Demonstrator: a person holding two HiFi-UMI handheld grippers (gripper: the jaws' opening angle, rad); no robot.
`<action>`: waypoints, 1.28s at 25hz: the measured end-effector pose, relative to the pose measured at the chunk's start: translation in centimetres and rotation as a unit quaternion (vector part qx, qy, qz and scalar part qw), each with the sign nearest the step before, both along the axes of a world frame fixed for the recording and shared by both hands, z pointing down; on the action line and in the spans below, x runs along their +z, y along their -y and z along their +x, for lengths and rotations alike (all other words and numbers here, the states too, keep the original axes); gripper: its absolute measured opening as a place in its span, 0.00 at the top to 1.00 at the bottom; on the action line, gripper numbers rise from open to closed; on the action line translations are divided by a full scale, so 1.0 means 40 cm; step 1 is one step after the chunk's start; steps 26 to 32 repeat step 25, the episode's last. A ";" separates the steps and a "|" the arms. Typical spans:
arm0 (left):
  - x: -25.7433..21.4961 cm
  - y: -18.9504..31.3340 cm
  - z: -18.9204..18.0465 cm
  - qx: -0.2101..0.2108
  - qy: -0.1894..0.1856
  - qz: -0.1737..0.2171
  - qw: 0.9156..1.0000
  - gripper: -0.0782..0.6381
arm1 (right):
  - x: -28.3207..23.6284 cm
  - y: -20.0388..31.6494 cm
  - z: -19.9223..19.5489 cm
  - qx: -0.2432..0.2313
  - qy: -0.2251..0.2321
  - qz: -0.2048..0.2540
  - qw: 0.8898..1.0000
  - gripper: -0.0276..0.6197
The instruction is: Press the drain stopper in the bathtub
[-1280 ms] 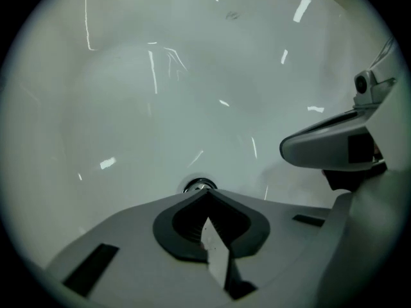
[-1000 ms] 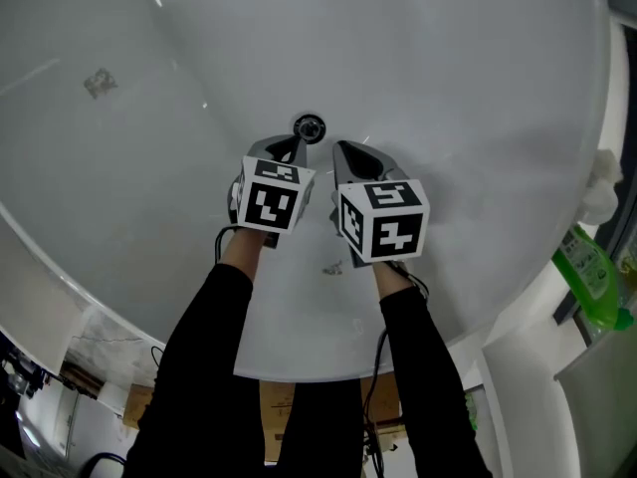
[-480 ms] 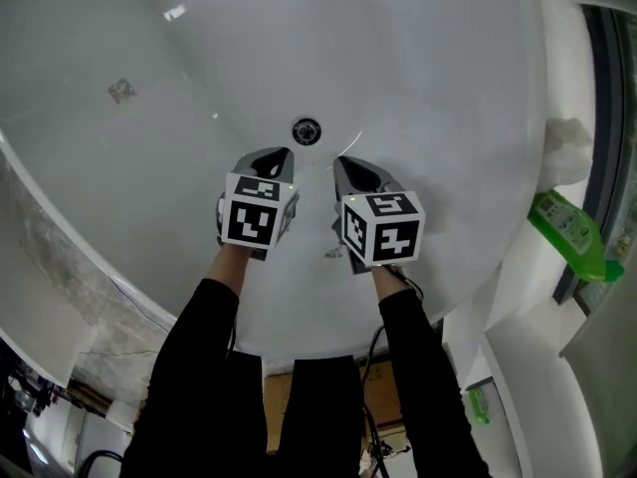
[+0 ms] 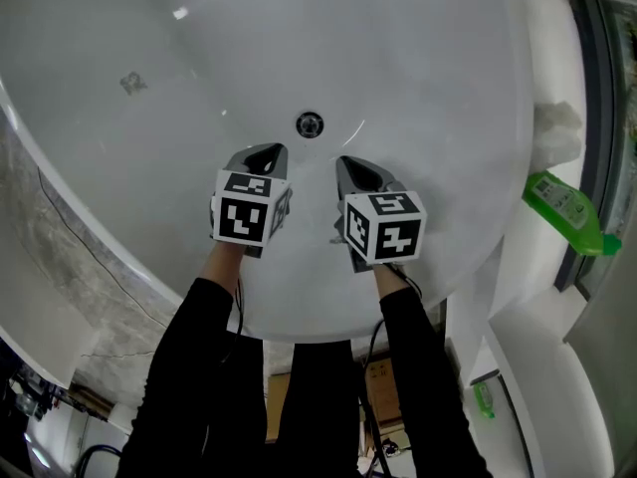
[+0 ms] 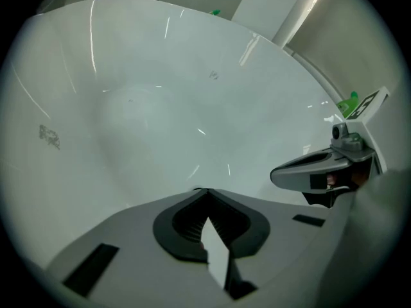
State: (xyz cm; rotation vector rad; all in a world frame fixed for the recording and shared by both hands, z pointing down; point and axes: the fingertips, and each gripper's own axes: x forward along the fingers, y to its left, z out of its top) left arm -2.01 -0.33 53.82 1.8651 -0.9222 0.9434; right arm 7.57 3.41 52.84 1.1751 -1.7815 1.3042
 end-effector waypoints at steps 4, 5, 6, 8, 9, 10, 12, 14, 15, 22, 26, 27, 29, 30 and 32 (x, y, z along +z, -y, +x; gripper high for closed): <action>-0.016 -0.006 -0.010 -0.003 -0.003 0.005 1.000 0.88 | -0.010 -0.012 -0.009 0.003 0.001 0.003 1.000 0.95; -0.019 -0.008 -0.011 -0.002 -0.004 0.006 1.000 0.88 | -0.012 -0.014 -0.010 0.004 0.001 0.003 1.000 0.95; -0.022 -0.011 -0.013 -0.001 -0.004 0.006 1.000 0.88 | -0.014 -0.017 -0.011 0.005 0.000 0.003 1.000 0.95; -0.027 -0.015 -0.016 0.002 -0.005 0.007 1.000 0.88 | -0.020 -0.020 -0.013 0.005 -0.001 0.005 1.000 0.95; -0.030 -0.016 -0.018 0.003 -0.006 0.008 1.000 0.88 | -0.023 -0.021 -0.014 0.004 -0.002 0.006 1.000 0.95; -0.034 -0.017 -0.019 0.004 -0.006 0.009 1.000 0.88 | -0.026 -0.023 -0.015 0.004 -0.003 0.007 1.000 0.95; -0.043 -0.020 -0.022 0.005 -0.007 0.011 1.000 0.88 | -0.034 -0.026 -0.016 0.005 -0.005 0.008 1.000 0.95; -0.053 -0.024 -0.024 0.006 -0.009 0.013 1.000 0.88 | -0.043 -0.030 -0.018 0.007 -0.006 0.009 1.000 0.95; -0.058 -0.025 -0.025 0.007 -0.009 0.014 1.000 0.88 | -0.048 -0.031 -0.020 0.008 -0.006 0.010 1.000 0.95; -0.103 -0.029 -0.031 0.007 -0.017 0.027 0.999 0.88 | -0.077 -0.047 -0.027 0.008 -0.009 0.017 1.000 0.95; -0.120 -0.033 -0.033 0.006 -0.022 0.032 0.999 0.88 | -0.088 -0.058 -0.029 0.008 -0.010 0.018 1.000 0.95; -0.120 -0.033 -0.033 0.006 -0.022 0.032 0.999 0.88 | -0.088 -0.058 -0.029 0.008 -0.010 0.018 1.000 0.95; -0.120 -0.033 -0.033 0.006 -0.022 0.032 0.999 0.88 | -0.088 -0.058 -0.029 0.008 -0.010 0.018 1.000 0.95; -0.120 -0.033 -0.033 0.006 -0.022 0.032 0.999 0.88 | -0.088 -0.058 -0.029 0.008 -0.010 0.018 1.000 0.95; -0.120 -0.033 -0.033 0.006 -0.022 0.032 0.999 0.88 | -0.088 -0.058 -0.029 0.008 -0.010 0.018 1.000 0.95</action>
